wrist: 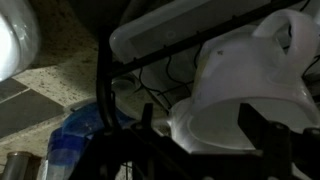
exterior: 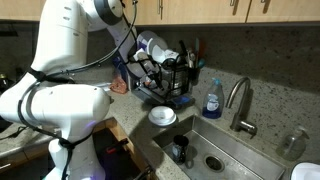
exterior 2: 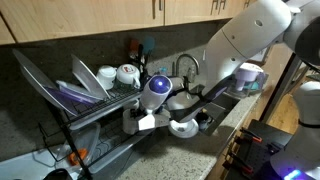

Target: Put the white cup upright on the bottom rack, then remove the lid from the bottom rack

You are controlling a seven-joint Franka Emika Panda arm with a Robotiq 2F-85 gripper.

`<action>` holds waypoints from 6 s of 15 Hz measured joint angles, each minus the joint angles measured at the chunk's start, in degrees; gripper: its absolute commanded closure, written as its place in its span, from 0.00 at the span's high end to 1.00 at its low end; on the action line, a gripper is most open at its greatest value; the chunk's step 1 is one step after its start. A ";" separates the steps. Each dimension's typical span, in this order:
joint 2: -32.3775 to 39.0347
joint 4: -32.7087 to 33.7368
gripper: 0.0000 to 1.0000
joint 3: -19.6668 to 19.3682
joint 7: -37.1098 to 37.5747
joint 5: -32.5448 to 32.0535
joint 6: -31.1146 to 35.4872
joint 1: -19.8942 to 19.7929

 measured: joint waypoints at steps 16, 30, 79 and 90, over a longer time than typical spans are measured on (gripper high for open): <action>-4.88 -1.82 1.00 -5.17 0.75 -6.81 -0.56 8.98; -7.16 -5.28 1.00 9.98 -21.70 -5.81 17.08 -0.62; 24.70 24.61 1.00 -9.44 13.18 11.71 15.03 15.58; 30.00 36.26 0.69 -0.34 10.49 11.71 5.05 7.04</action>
